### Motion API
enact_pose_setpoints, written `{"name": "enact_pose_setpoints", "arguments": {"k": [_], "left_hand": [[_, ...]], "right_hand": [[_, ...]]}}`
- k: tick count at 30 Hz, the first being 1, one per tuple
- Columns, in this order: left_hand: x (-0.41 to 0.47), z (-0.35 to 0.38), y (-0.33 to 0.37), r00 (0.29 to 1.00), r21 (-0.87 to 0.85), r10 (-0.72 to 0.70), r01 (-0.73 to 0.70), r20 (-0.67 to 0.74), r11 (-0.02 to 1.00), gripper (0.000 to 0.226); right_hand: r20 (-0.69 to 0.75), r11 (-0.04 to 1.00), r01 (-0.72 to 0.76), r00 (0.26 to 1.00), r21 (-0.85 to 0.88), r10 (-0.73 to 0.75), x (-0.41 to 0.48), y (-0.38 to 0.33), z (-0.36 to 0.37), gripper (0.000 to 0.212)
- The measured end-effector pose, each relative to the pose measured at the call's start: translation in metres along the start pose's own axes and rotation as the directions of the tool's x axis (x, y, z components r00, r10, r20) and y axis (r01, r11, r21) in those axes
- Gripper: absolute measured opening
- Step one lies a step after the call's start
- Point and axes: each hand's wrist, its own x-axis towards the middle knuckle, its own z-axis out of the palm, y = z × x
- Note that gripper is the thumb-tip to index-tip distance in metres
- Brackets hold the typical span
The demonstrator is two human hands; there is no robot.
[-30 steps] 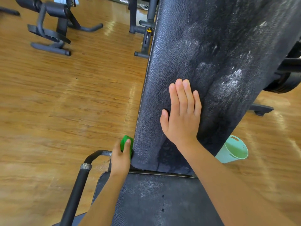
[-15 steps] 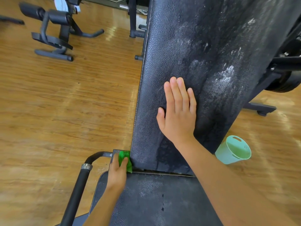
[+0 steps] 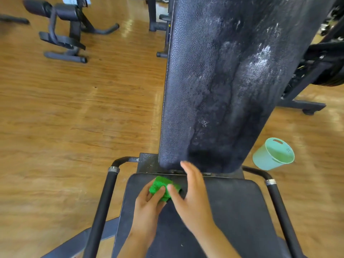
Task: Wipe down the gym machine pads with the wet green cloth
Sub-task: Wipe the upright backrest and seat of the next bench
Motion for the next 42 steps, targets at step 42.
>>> {"name": "enact_pose_setpoints", "arguments": {"k": [42], "left_hand": [[0.040,-0.061,-0.037,0.793,0.991,0.604,-0.127,0.084,0.028,0.049]], "right_hand": [[-0.331,0.821,-0.494,0.753,0.286,0.569,0.025,0.053,0.055,0.022]]}}
